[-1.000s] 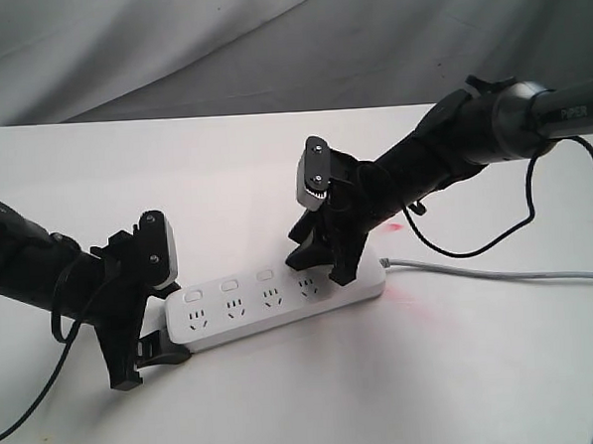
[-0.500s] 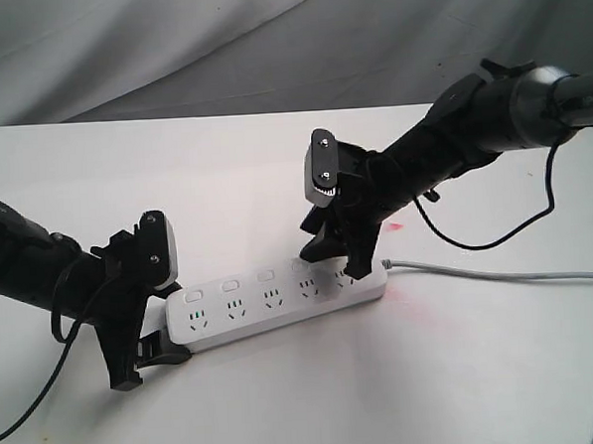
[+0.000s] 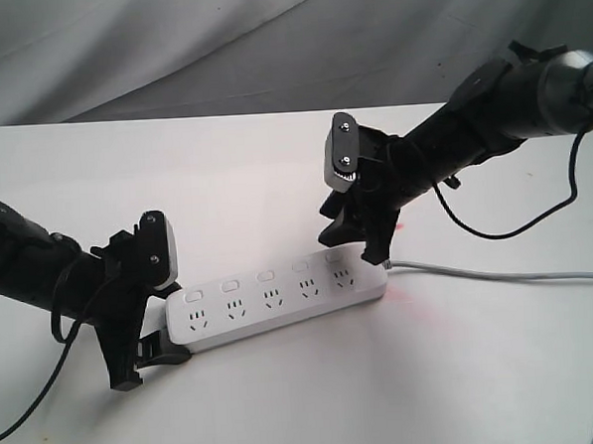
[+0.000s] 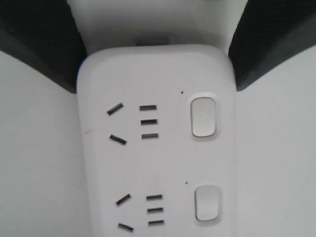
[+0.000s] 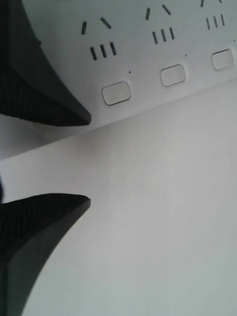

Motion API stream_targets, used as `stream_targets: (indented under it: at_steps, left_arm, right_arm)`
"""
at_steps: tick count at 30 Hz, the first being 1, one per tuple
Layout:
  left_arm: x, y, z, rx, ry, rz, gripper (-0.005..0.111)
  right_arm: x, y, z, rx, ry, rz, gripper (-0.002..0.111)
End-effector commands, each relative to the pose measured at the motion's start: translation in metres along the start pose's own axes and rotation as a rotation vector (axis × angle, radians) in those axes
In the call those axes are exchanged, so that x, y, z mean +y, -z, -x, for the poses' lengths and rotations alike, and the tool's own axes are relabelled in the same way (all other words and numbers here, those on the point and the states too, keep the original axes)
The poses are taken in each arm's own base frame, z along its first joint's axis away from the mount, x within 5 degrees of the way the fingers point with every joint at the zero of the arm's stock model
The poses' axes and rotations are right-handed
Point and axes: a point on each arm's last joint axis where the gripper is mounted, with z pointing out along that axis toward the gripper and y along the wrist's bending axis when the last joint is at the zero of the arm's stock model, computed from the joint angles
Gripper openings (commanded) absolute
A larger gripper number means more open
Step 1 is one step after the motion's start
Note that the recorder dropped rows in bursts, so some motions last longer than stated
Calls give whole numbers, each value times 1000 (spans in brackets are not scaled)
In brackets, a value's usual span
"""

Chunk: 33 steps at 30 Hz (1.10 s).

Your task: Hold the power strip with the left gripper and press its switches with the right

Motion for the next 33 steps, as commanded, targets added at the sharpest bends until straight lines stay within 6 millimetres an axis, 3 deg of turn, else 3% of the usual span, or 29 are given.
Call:
stream_targets:
  at_steps: [1,20,33]
  left_arm:
    - [0,-1,-1,17,-33,8,57]
    - [0,-1,-1,17,-33,8,57]
    - [0,-1,-1,17,-33,8,57]
  right_arm:
    - [1,-7,-8,10,-23,21,41]
    - [8,-30,-33,100,11,98,41]
    - [1,-24,-51,146,-11,87,41]
